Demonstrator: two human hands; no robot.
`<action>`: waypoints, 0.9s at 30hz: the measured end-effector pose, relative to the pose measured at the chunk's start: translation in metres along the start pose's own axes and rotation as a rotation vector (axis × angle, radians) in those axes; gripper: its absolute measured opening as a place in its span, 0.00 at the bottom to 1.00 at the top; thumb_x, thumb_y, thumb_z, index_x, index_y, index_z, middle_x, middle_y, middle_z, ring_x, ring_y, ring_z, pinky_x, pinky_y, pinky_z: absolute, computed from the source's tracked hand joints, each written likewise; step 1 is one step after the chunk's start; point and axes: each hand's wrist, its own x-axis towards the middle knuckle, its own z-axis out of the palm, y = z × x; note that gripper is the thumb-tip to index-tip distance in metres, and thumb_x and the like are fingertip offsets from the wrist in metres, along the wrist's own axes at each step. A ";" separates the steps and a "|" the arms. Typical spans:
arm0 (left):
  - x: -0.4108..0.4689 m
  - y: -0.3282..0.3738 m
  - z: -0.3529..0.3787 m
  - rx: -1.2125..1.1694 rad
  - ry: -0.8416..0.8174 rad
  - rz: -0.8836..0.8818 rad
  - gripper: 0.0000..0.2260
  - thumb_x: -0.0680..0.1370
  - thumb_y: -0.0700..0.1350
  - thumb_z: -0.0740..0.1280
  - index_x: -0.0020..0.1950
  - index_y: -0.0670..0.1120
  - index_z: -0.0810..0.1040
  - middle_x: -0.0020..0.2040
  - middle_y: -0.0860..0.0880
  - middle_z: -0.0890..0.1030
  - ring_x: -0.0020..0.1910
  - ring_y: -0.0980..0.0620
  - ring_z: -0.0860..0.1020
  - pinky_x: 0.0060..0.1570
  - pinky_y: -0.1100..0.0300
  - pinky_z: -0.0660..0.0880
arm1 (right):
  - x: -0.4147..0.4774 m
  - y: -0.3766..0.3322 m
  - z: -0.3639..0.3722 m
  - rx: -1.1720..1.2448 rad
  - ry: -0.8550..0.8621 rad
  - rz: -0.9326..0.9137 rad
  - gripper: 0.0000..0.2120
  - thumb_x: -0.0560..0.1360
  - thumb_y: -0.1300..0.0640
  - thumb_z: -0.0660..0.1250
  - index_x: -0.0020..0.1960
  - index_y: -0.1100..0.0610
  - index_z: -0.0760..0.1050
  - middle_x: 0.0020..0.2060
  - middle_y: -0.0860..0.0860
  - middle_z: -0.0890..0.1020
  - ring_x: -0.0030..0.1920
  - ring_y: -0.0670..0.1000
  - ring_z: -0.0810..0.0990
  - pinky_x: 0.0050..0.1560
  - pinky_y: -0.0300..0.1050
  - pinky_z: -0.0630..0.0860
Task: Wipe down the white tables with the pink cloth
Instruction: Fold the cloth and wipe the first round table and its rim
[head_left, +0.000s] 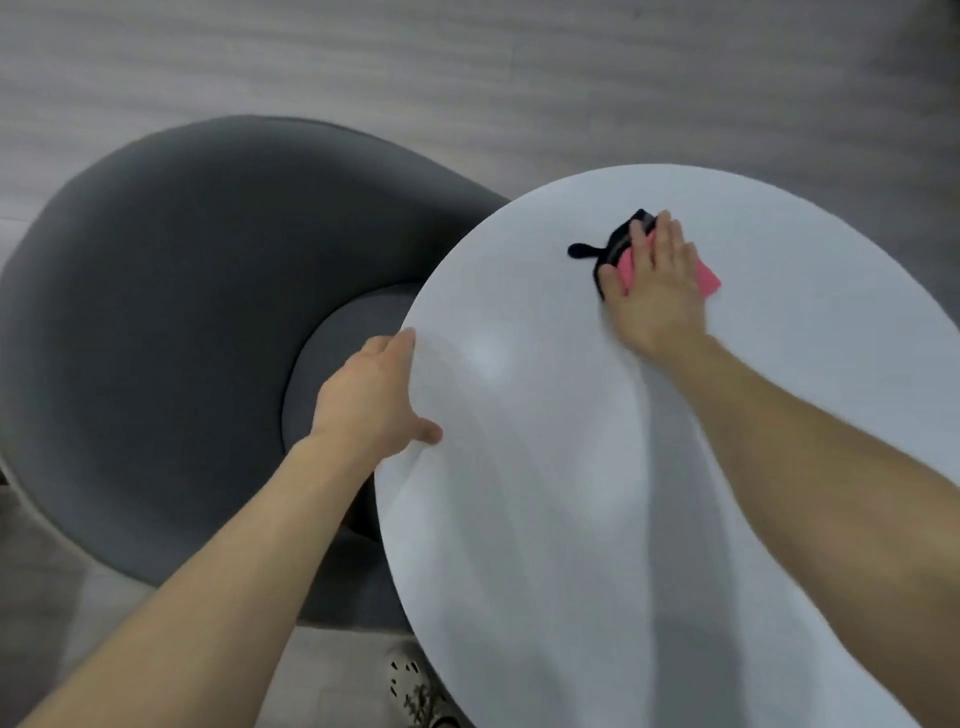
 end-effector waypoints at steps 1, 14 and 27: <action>0.002 0.003 0.003 0.011 0.006 -0.003 0.46 0.64 0.56 0.89 0.75 0.52 0.67 0.69 0.51 0.76 0.57 0.46 0.80 0.47 0.50 0.77 | -0.002 -0.021 0.004 -0.007 0.027 -0.028 0.37 0.87 0.37 0.50 0.89 0.55 0.48 0.88 0.59 0.45 0.88 0.58 0.42 0.87 0.59 0.41; -0.003 0.027 -0.009 0.120 -0.049 -0.071 0.46 0.70 0.46 0.87 0.79 0.49 0.61 0.60 0.52 0.77 0.48 0.45 0.81 0.48 0.45 0.83 | 0.073 0.020 -0.013 -0.003 0.058 -0.116 0.35 0.88 0.37 0.49 0.89 0.51 0.48 0.88 0.57 0.48 0.88 0.57 0.44 0.87 0.58 0.42; 0.009 0.048 -0.027 0.470 -0.142 -0.041 0.58 0.67 0.62 0.86 0.85 0.41 0.59 0.89 0.44 0.52 0.87 0.46 0.59 0.68 0.50 0.77 | 0.022 -0.128 0.019 -0.061 -0.034 -0.872 0.31 0.89 0.39 0.49 0.88 0.51 0.57 0.88 0.51 0.54 0.88 0.53 0.49 0.87 0.56 0.45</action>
